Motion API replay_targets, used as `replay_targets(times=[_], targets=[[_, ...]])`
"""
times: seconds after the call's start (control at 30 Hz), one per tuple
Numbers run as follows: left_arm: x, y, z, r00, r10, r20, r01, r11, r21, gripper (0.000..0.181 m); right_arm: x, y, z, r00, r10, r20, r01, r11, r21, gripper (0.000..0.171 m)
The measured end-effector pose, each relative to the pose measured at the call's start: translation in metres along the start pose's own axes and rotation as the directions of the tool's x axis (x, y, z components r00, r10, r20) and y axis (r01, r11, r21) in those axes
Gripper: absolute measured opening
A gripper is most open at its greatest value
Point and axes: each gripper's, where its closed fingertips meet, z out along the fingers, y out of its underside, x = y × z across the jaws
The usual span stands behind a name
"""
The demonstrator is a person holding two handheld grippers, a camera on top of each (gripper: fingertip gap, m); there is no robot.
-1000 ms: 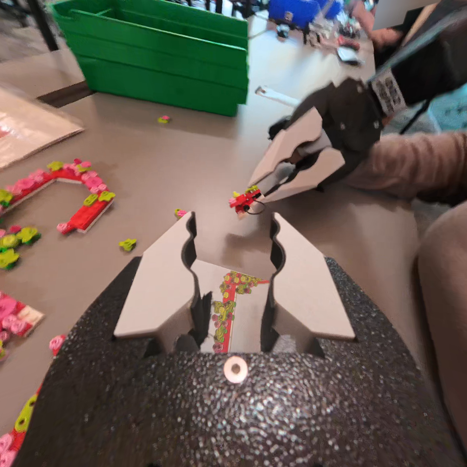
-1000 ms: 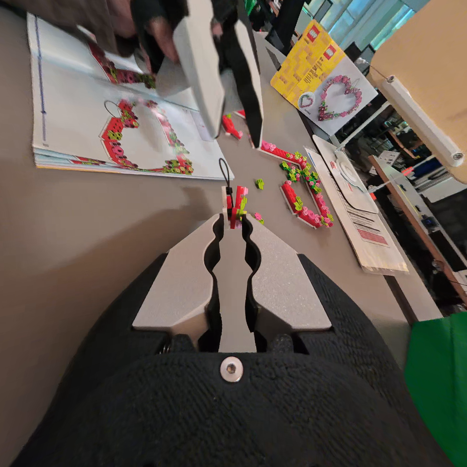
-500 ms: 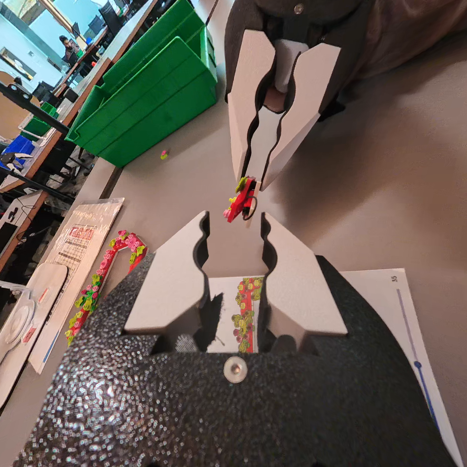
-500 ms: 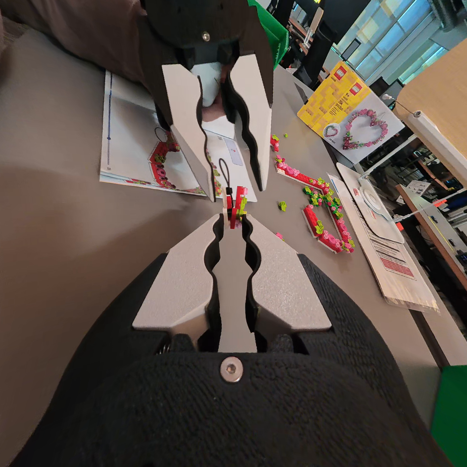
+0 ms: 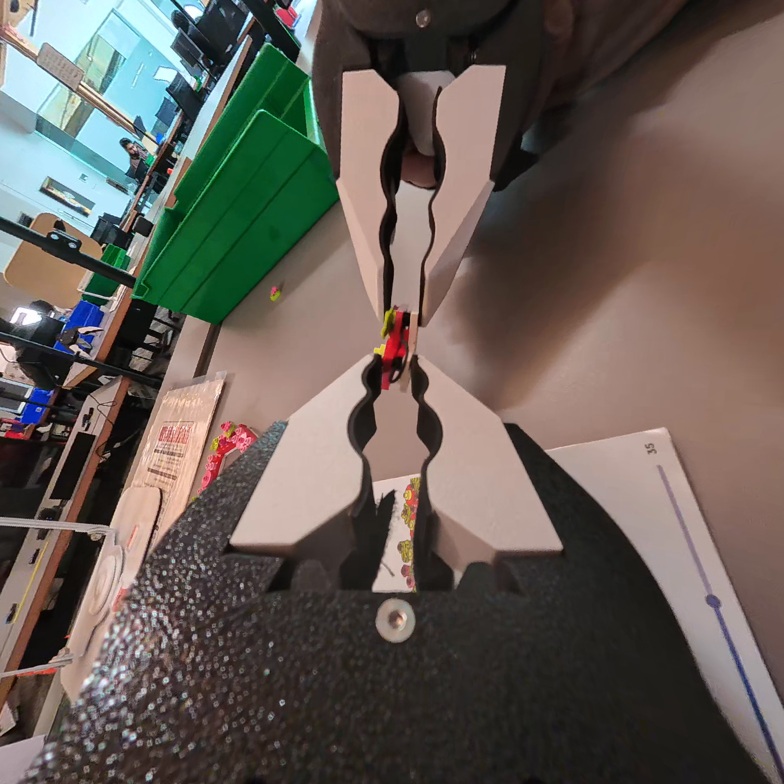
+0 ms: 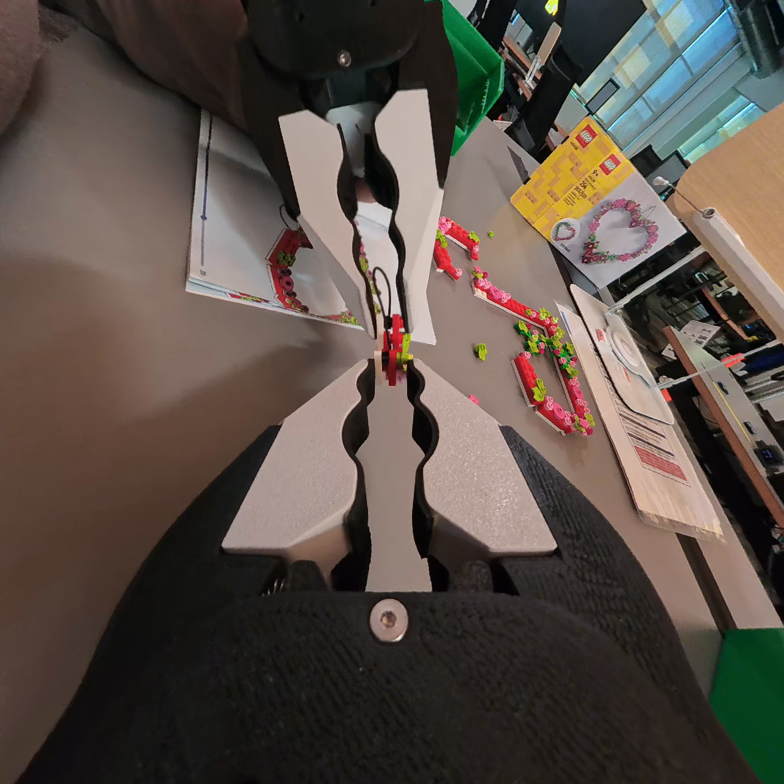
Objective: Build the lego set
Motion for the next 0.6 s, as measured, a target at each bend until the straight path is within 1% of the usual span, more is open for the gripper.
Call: replay_targets(times=[0.27,0.6], targets=[[0.0026,0.0038,0.0029,1.0,0.016,-0.007,-0.016,0.999,-0.039,0.011,-0.0018,0.0053,0.0014,0.998,-0.066,-0.016,0.065,0.996,-0.054,0.013],[0.0065,0.0044,0.0029,0.998,-0.035,-0.047,0.034,0.999,-0.024,0.012,-0.0052,0.0062,0.002,1.0,-0.01,0.021,0.011,0.999,-0.049,0.012]])
